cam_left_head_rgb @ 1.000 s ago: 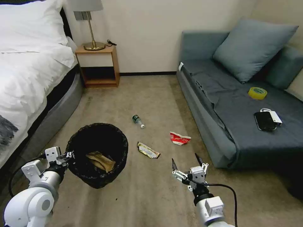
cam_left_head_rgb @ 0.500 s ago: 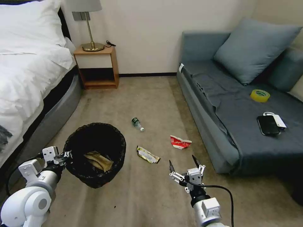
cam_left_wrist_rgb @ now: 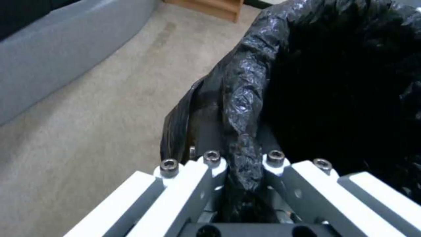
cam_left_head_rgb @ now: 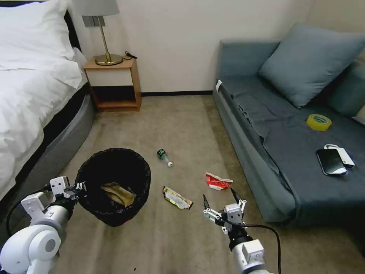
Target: Pick up the trash bin, then pick up the garbage on the floor and place it into the trash bin.
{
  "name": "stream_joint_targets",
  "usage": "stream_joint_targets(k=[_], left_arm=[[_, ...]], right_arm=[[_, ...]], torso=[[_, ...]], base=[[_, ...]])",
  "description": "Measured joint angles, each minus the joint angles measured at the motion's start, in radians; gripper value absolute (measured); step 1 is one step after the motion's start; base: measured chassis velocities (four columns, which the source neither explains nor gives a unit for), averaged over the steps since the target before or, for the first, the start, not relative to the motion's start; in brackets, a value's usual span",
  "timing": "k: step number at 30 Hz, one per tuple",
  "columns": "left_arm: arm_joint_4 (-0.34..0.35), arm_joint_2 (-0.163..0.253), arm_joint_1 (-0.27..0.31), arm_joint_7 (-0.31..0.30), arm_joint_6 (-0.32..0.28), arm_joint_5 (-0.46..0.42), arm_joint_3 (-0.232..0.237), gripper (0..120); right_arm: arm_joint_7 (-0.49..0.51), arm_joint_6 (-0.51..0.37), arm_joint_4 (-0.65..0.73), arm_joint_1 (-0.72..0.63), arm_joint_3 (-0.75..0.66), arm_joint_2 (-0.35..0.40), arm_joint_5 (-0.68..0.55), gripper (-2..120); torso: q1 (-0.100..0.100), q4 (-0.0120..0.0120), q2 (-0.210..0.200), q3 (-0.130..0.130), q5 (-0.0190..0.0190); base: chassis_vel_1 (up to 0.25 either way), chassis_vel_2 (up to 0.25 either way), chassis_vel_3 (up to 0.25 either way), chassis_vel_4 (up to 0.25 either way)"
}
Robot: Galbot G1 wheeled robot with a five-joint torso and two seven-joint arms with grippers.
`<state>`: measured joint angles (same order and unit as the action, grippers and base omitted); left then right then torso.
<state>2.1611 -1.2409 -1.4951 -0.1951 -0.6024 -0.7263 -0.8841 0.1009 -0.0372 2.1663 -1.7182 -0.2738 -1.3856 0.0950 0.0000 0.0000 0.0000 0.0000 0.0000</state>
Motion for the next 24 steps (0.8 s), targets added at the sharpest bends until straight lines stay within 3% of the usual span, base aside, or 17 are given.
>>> stream_joint_targets(k=[24], left_arm=[[-0.010, -0.009, -0.004, 0.004, 0.002, -0.011, -0.027, 3]], right_arm=[[0.013, -0.009, -0.070, 0.084, 0.074, 0.045, -0.063, 100]], torso=[[0.000, -0.0001, 0.000, 0.000, 0.0000]], base=[[-0.127, 0.124, 0.123, -0.124]])
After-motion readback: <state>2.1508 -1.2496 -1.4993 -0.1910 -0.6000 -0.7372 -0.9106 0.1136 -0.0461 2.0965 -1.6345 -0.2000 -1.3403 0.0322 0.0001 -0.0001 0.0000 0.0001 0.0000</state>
